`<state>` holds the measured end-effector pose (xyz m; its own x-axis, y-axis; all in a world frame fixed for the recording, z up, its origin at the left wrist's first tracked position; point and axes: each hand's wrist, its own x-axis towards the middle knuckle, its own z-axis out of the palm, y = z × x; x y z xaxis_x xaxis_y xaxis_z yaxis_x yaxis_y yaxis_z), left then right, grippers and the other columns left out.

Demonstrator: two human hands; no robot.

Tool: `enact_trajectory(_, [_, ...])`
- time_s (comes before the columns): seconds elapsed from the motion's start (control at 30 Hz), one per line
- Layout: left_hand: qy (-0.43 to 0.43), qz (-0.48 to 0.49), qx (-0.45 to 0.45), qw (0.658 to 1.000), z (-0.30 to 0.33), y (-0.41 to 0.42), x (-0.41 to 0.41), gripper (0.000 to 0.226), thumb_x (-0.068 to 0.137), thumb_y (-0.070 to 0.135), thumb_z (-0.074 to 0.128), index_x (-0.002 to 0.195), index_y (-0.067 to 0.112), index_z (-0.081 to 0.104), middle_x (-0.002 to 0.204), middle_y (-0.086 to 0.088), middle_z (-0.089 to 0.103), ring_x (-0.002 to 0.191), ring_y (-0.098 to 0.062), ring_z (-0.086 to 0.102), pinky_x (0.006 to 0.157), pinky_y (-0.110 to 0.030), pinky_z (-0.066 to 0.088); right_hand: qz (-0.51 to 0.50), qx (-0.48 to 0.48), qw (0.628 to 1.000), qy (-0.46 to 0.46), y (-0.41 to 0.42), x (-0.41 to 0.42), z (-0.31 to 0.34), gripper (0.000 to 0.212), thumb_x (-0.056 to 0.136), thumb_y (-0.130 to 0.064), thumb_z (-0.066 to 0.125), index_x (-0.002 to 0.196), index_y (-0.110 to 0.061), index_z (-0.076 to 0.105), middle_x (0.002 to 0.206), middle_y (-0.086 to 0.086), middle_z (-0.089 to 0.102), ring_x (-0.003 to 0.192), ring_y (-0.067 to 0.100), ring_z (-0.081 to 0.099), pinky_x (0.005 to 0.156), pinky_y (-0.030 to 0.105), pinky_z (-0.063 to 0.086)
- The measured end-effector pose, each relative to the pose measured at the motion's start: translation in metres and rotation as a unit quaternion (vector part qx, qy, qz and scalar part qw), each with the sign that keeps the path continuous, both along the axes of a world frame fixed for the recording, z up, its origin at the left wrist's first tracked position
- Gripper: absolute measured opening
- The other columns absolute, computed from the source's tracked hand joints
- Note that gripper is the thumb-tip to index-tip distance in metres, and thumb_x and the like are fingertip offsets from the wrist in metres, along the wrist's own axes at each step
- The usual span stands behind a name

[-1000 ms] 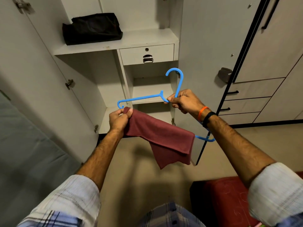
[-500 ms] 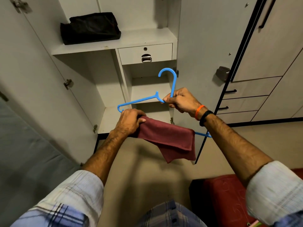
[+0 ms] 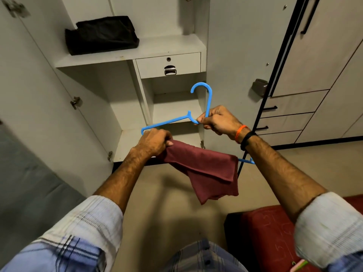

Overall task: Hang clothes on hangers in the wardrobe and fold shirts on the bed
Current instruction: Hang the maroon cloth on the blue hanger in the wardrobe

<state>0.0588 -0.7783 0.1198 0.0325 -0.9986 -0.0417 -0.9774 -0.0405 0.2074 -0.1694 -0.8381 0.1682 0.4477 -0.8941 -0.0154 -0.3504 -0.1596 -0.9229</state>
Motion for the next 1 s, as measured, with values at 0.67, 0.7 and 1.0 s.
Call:
enact_trajectory(0.67, [0.082,-0.053,0.058,0.994,0.005,-0.009,-0.021,0.022,0.096,0.037,0.06,0.112,0.026,0.071,0.11,0.005,0.07,0.103,-0.014,0.062,0.092,-0.034,0.049,0.031,0.007,0.999,-0.014,0.002,0.009,-0.002,0.021,0.095,-0.02,0.063,0.09,-0.004,0.075,0.055,0.001,0.049,0.041,0.007,0.032,0.039,0.02,0.027])
enact_trajectory(0.7, [0.106,-0.059,0.071,0.99,0.006,-0.007,-0.02,0.028,0.095,0.044,0.06,0.113,0.026,0.071,0.11,0.006,0.07,0.103,-0.013,0.062,0.092,-0.033,0.049,0.028,-0.001,1.0,-0.008,0.001,0.009,-0.002,0.02,0.095,-0.021,0.063,0.088,-0.006,0.075,0.055,0.001,0.049,0.041,0.007,0.033,0.039,0.02,0.027])
enact_trajectory(1.0, [0.123,-0.099,-0.049,0.986,-0.006,0.012,-0.016,0.035,0.086,0.036,0.071,0.117,0.021,0.073,0.111,0.003,0.074,0.102,-0.013,0.066,0.086,-0.019,0.044,-0.001,-0.015,1.0,-0.008,-0.006,0.011,-0.004,0.022,0.095,-0.02,0.063,0.092,-0.002,0.075,0.056,0.0,0.053,0.039,0.004,0.037,0.039,0.017,0.03])
